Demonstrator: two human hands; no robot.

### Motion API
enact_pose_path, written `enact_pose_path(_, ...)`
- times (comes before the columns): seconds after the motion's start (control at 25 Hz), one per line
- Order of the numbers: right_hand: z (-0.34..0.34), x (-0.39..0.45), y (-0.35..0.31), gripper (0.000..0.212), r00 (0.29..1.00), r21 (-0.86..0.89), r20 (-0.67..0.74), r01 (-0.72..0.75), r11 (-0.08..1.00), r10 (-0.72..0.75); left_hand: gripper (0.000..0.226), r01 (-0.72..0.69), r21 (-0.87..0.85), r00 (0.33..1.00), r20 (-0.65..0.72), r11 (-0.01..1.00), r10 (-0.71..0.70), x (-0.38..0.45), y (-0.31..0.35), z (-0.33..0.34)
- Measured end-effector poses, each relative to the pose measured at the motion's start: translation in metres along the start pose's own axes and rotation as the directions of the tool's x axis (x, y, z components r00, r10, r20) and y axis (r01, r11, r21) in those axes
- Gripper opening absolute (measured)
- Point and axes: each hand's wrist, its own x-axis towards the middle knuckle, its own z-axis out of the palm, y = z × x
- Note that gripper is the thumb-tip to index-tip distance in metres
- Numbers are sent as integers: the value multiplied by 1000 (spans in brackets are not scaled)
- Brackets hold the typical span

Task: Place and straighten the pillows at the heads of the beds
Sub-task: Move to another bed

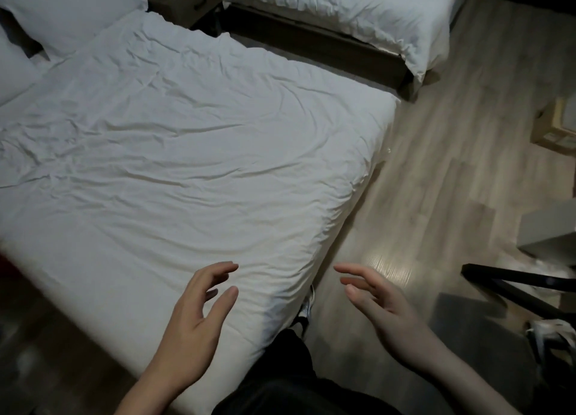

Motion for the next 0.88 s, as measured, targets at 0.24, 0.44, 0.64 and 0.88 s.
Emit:
enact_pose_path(0.24, -70, 78, -34, 32, 985, 12, -169, -23, 1000, 25, 37, -121, 11, 969, 217, 993, 116, 165, 68, 50)
enact_pose_path(0.44, -133, 123, -46, 33, 951, 65, -302, -46, 997, 64, 37, -180, 24, 927, 339, 983, 162, 271, 124, 98)
enact_pose_path(0.64, -219, 194, -51, 34, 938, 90, -332, -73, 993, 99, 37, -181, 34, 927, 339, 983, 160, 358, 167, 170)
enact_pose_path(0.88, -375, 297, -76, 38, 969, 36, -246, -22, 999, 30, 30, -118, 47, 968, 227, 992, 105, 441, 229, 253)
